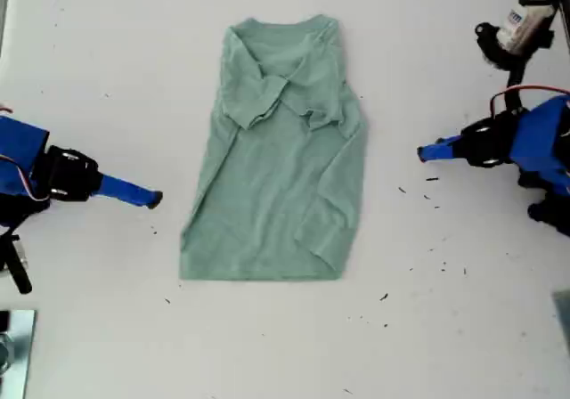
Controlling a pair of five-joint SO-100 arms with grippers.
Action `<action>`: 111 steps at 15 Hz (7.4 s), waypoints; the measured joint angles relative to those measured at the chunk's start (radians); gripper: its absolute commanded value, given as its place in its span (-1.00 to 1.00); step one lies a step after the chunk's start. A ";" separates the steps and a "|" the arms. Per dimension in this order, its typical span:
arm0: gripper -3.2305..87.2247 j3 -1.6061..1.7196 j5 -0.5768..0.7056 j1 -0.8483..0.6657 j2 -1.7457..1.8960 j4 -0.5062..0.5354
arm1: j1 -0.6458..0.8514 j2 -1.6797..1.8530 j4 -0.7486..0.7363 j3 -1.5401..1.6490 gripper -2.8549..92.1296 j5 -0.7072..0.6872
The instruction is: Fold t shirt
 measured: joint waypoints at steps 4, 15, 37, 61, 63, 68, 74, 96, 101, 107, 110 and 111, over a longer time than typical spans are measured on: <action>-0.52 0.000 0.000 0.000 0.000 0.000 | 0.000 0.000 0.000 0.000 -0.64 0.000; -0.93 -0.008 -0.023 -0.098 0.000 0.005 | 0.057 0.000 0.000 0.000 -0.65 0.025; -0.28 -1.589 -0.411 0.305 -1.658 0.541 | -0.167 0.002 0.000 0.000 -0.89 0.472; -0.93 -1.241 -0.308 0.141 -2.172 0.017 | -0.367 0.002 0.000 0.000 -0.89 0.606; -0.93 -1.304 -0.360 0.141 -2.126 0.094 | -0.374 0.002 0.000 0.000 -0.89 0.606; -0.93 -1.529 -0.423 0.153 -1.942 0.534 | -0.376 0.002 0.000 0.000 -0.89 0.606; -0.93 -1.898 -0.325 0.146 -2.212 0.540 | -0.388 0.002 0.000 0.000 -0.89 0.615; -0.93 -0.318 -0.339 0.084 -0.701 -0.029 | -0.337 0.002 0.000 0.000 -0.89 0.571; -0.93 -0.138 -0.373 0.126 -0.511 -0.071 | -0.367 -0.002 0.006 -0.003 -0.89 0.614; -0.57 -1.031 -0.252 0.126 -1.290 0.199 | -0.540 -1.143 -0.054 -0.980 -0.60 0.638; -0.24 -1.419 -0.126 0.126 -1.600 0.360 | -0.575 -1.767 0.078 -1.677 -0.13 0.506; -0.22 -1.520 -0.094 0.126 -1.666 0.403 | -0.583 -1.924 0.109 -1.887 -0.15 0.463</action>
